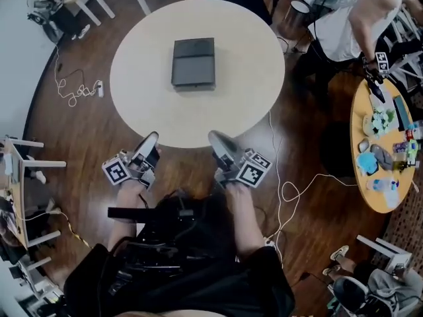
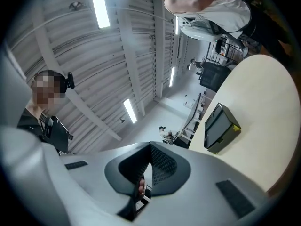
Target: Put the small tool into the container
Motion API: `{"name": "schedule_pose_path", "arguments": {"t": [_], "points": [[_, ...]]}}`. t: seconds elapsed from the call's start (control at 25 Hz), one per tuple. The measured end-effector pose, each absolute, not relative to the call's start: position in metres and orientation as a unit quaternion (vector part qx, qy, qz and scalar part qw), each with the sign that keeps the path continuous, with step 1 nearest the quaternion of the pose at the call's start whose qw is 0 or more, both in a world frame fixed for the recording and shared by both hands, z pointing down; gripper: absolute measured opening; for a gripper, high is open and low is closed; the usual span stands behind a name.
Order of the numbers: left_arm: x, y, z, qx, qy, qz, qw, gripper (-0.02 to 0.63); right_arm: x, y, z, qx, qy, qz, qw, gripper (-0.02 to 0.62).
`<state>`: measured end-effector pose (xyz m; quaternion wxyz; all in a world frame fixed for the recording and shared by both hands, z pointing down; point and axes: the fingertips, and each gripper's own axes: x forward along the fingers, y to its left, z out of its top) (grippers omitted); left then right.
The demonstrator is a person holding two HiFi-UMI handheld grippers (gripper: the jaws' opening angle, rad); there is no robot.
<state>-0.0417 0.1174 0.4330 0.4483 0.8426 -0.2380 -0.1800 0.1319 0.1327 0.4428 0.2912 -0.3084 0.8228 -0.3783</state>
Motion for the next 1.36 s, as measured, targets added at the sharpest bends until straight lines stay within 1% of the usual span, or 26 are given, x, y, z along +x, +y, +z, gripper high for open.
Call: {"name": "schedule_pose_path", "arguments": {"t": [0.16, 0.32, 0.56, 0.72, 0.92, 1.12, 1.36], "points": [[-0.046, 0.127, 0.417, 0.854, -0.211, -0.188, 0.437, 0.020, 0.120, 0.140, 0.434, -0.316, 0.827, -0.365, 0.289, -0.018], [-0.073, 0.143, 0.415, 0.854, -0.196, -0.203, 0.437, 0.020, 0.086, 0.157, 0.427, -0.329, 0.825, -0.362, 0.283, -0.018], [-0.115, 0.168, 0.411, 0.849, -0.168, -0.227, 0.446, 0.020, 0.037, 0.199, 0.414, -0.350, 0.819, -0.362, 0.274, -0.018], [-0.128, 0.193, 0.414, 0.844, -0.145, -0.236, 0.459, 0.020, 0.024, 0.230, 0.409, -0.377, 0.817, -0.354, 0.254, -0.018], [-0.150, 0.217, 0.421, 0.831, -0.132, -0.251, 0.478, 0.020, -0.005, 0.259, 0.413, -0.383, 0.810, -0.367, 0.250, -0.018], [-0.173, 0.227, 0.414, 0.829, -0.127, -0.269, 0.474, 0.020, -0.035, 0.268, 0.394, -0.379, 0.825, -0.349, 0.232, -0.018], [-0.184, 0.242, 0.407, 0.833, -0.107, -0.279, 0.466, 0.020, -0.058, 0.282, 0.378, -0.377, 0.832, -0.331, 0.238, -0.018]]}}
